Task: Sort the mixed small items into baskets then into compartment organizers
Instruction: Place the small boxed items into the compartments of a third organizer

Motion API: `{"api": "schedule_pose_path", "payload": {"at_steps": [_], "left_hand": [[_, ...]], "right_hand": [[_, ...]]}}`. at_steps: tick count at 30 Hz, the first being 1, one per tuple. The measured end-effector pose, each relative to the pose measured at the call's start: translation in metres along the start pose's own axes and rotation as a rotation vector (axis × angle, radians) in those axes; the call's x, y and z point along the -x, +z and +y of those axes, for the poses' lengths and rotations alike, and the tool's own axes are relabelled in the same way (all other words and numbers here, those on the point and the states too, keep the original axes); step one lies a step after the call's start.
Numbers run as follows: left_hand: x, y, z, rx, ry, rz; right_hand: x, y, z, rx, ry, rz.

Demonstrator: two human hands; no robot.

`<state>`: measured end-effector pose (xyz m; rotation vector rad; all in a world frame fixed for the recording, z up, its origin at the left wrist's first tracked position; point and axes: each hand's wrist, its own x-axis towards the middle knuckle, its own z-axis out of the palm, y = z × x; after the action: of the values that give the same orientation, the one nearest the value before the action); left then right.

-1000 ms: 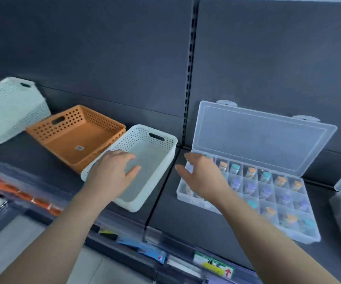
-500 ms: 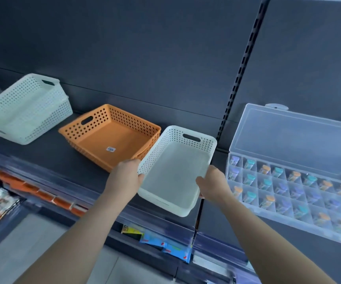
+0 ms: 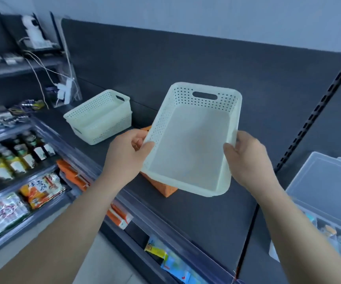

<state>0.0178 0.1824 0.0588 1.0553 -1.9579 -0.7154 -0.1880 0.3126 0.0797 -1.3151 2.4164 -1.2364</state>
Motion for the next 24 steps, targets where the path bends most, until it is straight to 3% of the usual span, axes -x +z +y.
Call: {"api": "schedule_pose_path", "payload": {"at_steps": [8,13,18,24], "left_hand": [[-0.074,-0.115,-0.101,-0.092,-0.012,0.239],[-0.14,-0.195,-0.171,-0.163,0.093,0.294],[-0.215,-0.246,-0.226,-0.204,0.179,0.216],[-0.298,-0.247,-0.281,-0.03,0.139,0.071]], "right_hand": [[-0.057,0.129,-0.116,-0.076,-0.217,-0.041],[-0.084,0.227,-0.188,-0.121,-0.26,-0.051],[-0.113,0.297,-0.246,-0.217,-0.206,0.003],[-0.162,0.359,-0.267,-0.181,-0.139,0.082]]}}
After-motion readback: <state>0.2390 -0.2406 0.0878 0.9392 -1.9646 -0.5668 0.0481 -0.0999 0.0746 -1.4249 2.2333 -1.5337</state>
